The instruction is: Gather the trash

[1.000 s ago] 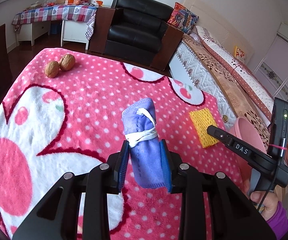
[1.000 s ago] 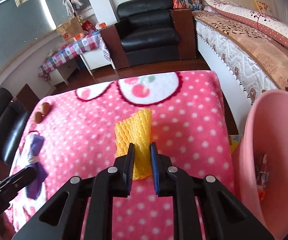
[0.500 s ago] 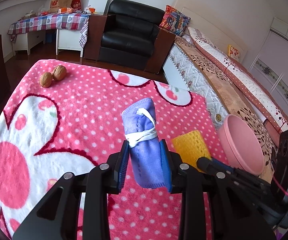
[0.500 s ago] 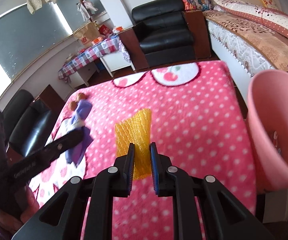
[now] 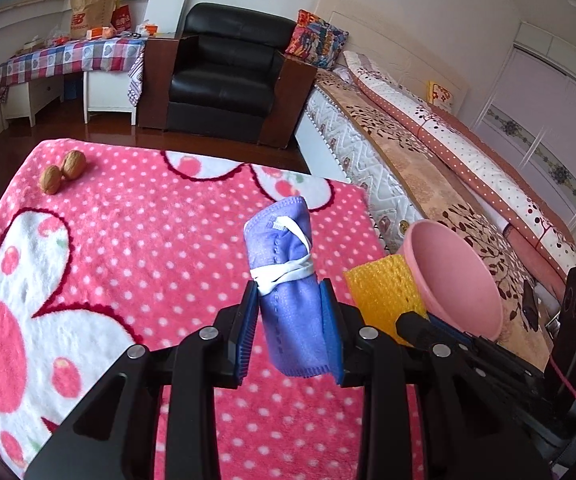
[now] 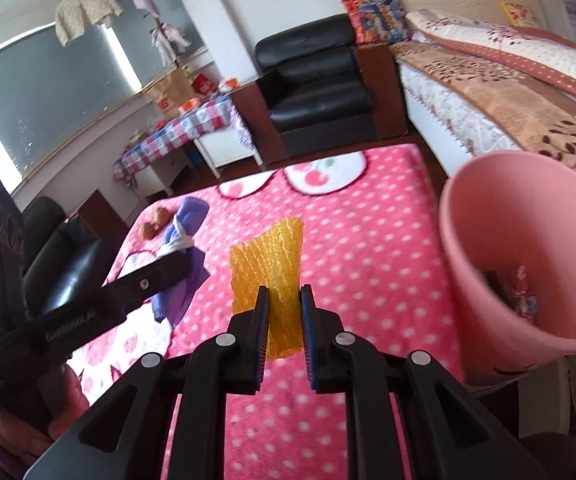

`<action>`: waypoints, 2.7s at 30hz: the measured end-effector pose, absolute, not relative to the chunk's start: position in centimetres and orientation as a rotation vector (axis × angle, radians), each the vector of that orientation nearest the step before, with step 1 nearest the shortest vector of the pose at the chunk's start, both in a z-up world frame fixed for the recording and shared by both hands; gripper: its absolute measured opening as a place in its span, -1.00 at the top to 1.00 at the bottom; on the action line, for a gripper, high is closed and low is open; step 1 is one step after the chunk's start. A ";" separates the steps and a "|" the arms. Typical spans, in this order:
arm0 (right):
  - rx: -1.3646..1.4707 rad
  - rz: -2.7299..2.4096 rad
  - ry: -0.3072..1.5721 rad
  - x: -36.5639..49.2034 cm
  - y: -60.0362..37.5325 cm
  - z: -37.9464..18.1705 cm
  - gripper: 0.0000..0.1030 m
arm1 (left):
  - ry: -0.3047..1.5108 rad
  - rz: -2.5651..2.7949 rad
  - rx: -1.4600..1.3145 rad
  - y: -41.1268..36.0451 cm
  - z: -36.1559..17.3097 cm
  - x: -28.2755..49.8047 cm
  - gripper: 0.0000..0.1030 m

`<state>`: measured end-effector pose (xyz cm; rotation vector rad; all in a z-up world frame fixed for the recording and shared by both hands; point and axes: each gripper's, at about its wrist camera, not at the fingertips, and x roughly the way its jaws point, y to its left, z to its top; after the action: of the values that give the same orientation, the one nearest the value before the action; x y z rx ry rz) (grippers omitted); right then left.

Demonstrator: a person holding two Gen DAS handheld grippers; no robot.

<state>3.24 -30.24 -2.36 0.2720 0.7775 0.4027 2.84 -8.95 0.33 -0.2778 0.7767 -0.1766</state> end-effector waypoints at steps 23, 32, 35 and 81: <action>0.378 0.043 0.671 4.4 -45.1 -1.9 0.70 | 0.770 -0.483 -0.165 -23.2 1.1 7.0 0.41; 0.367 -0.015 0.702 5.4 -46.7 -3.8 0.68 | 0.788 -0.518 -0.126 -26.6 -0.3 8.8 0.38; 0.355 -0.029 0.710 5.8 -46.7 -4.3 0.68 | 0.805 -0.515 -0.115 -27.0 -0.8 9.4 0.36; 0.232 0.036 0.609 -1.2 -38.3 1.1 -0.49 | 0.588 -0.376 -0.022 -20.3 4.6 1.7 0.09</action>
<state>-1.15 -38.30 1.11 0.2316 0.6092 0.0361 1.68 -20.33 4.57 -0.0225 0.5878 -0.3757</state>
